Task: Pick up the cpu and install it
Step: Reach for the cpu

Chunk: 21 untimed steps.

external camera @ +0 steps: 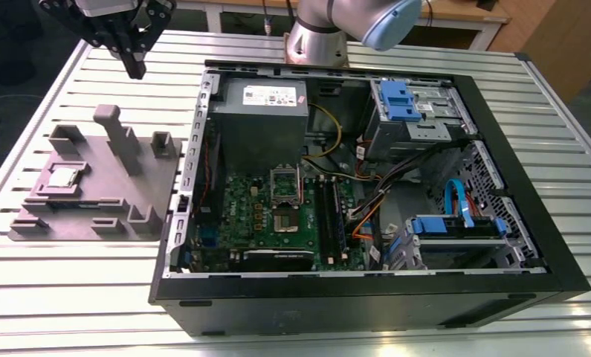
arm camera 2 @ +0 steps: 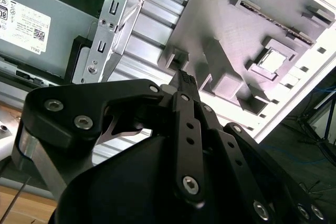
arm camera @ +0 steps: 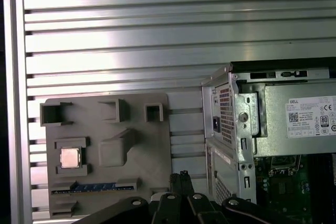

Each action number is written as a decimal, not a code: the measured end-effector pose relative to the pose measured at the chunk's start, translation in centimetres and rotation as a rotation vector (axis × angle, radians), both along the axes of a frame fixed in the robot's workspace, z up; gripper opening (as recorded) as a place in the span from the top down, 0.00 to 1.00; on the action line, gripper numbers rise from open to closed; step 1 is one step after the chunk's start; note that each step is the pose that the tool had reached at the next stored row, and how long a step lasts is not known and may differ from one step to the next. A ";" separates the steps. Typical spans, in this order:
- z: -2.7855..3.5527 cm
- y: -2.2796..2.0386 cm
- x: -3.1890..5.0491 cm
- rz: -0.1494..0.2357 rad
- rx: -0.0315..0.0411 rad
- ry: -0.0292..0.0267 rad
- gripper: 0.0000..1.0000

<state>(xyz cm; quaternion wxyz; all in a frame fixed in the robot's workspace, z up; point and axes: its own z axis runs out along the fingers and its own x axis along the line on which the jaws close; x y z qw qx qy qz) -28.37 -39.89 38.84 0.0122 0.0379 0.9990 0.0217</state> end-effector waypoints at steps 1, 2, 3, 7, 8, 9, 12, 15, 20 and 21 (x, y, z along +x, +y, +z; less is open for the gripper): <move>0.00 0.00 -0.04 0.000 -0.0001 0.0000 0.90; -0.01 0.00 -0.09 0.000 0.0000 0.0000 0.90; -0.01 0.00 -0.13 0.000 0.0000 0.0000 0.90; -0.04 0.00 -0.44 0.000 0.0000 0.0001 0.90; -0.05 0.00 -0.55 0.000 0.0000 0.0001 0.90; -0.05 0.00 -0.61 0.000 -0.0001 0.0001 0.90; -0.06 0.00 -0.81 0.000 0.0000 0.0001 0.90; -0.07 0.00 -1.22 0.000 0.0000 0.0001 0.90; -0.09 0.00 -1.96 0.000 0.0000 0.0001 0.90; -0.09 0.00 -2.06 0.000 -0.0001 0.0003 0.90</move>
